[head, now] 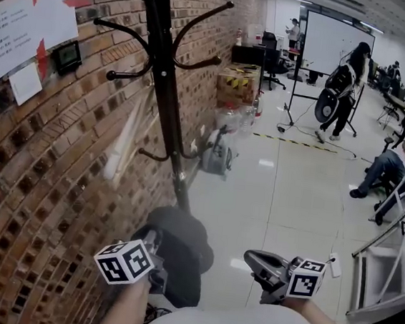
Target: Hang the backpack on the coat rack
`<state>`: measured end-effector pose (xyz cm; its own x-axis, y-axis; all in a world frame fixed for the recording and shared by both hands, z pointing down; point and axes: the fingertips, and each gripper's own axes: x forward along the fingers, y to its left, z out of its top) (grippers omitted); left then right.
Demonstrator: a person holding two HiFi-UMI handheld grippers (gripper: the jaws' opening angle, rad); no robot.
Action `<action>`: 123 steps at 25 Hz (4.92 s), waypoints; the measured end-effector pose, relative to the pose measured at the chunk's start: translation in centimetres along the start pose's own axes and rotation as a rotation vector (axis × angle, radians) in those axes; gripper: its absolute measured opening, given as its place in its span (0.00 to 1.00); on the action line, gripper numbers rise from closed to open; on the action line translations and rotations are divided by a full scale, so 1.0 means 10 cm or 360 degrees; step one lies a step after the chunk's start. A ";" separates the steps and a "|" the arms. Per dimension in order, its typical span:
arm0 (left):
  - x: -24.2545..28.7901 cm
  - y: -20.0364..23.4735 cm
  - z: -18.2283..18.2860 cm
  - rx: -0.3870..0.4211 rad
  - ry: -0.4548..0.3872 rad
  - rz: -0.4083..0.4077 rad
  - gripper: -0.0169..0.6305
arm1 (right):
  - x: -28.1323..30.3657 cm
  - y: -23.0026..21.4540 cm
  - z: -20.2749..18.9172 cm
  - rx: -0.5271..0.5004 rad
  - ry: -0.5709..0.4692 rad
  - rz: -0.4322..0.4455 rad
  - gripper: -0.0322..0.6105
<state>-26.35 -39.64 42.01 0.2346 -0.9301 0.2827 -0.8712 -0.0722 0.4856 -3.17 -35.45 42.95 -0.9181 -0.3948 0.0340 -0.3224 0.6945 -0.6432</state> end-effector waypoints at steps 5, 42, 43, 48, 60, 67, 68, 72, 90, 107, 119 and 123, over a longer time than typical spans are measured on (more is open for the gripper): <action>0.36 0.08 0.25 0.0044 -0.0016 -0.0017 0.06 | 0.09 -0.21 0.15 -0.0001 -0.0051 -0.0049 0.05; 1.64 0.96 -0.47 0.0362 0.0270 0.0090 0.07 | 0.44 -0.86 0.07 0.0168 0.0014 -0.0120 0.05; 1.64 0.95 -0.51 0.0447 0.0265 0.0068 0.07 | 0.43 -0.85 0.05 0.0167 0.0018 -0.0121 0.05; 1.61 0.91 -0.67 0.0510 0.0240 -0.0002 0.09 | 0.32 -0.78 -0.02 0.0176 0.0031 -0.0111 0.05; 1.49 0.89 -0.76 0.0451 0.0310 0.0006 0.36 | 0.00 -0.58 -0.03 0.0148 0.0054 -0.0088 0.05; 0.89 0.58 -0.68 0.0185 0.0138 -0.0107 0.37 | -0.32 -0.37 -0.12 0.0129 0.0076 -0.0035 0.05; 0.77 0.45 -0.66 0.0146 0.0120 -0.0156 0.37 | -0.37 -0.32 -0.14 0.0123 0.0080 -0.0020 0.05; 0.19 -0.24 -0.83 0.0201 0.0173 -0.0320 0.18 | -0.61 -0.05 -0.28 0.0103 0.0091 0.0076 0.05; -1.87 -2.42 -2.13 0.0181 0.0261 -0.0688 0.03 | -1.77 1.26 -1.12 -0.0137 0.0364 0.0422 0.05; -3.99 -2.32 -2.72 0.0260 0.0187 -0.0649 0.03 | -2.13 2.90 -2.46 -0.0147 0.0337 0.0431 0.05; -4.59 -2.40 -2.94 0.0249 0.0161 -0.0676 0.03 | -2.40 3.46 -2.81 -0.0225 0.0317 0.0440 0.05; -4.60 -2.41 -3.00 0.0239 0.0172 -0.0672 0.03 | -2.48 3.49 -2.84 -0.0208 0.0321 0.0415 0.05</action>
<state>-3.25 15.72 42.08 0.6193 -0.7656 0.1740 -0.7404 -0.4957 0.4539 1.77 15.62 41.39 -0.9963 -0.0764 0.0404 -0.0860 0.8325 -0.5473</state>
